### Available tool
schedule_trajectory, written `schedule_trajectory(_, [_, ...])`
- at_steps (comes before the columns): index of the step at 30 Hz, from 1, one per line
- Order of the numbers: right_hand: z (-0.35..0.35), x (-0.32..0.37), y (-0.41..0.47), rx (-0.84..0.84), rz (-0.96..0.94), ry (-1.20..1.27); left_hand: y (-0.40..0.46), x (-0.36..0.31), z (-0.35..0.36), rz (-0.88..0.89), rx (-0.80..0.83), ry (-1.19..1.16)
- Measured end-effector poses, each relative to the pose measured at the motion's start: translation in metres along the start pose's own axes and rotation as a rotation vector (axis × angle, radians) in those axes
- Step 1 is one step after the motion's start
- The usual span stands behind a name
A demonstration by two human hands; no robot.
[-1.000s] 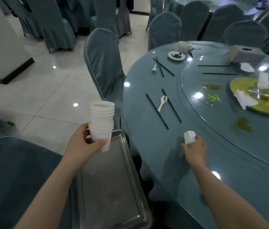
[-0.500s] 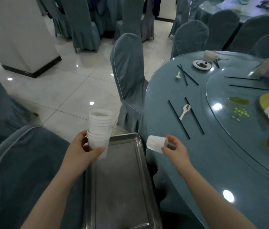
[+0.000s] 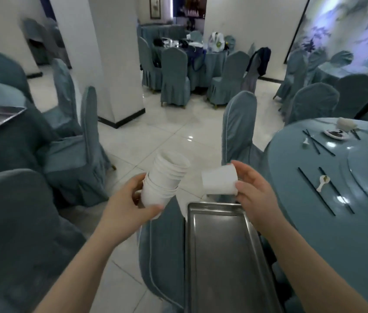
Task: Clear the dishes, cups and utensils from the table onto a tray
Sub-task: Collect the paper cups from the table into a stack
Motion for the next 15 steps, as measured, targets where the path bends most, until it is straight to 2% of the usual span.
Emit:
schedule_trajectory(5, [0.120,0.042,-0.025,0.087,-0.061,0.165,-0.013,0.018,-0.101,0.049,-0.043,0.161])
schedule_trajectory(10, [0.220,0.067,-0.028,0.199,-0.150,-0.001,-0.023,0.039,-0.176,0.072,-0.124,0.337])
schedule_trajectory(15, [0.310,0.060,-0.022,0.431,-0.162,-0.165,-0.022,0.066,-0.238,0.048,-0.228,0.448])
Point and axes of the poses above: each hand's wrist, its own y-axis towards the middle knuckle, its own z-axis out of the palm, x = y × z, the point moved 7 cm from there along y, towards the middle knuckle, and after that the axes turned 6 degrees about -x, right-handed, at the moved point
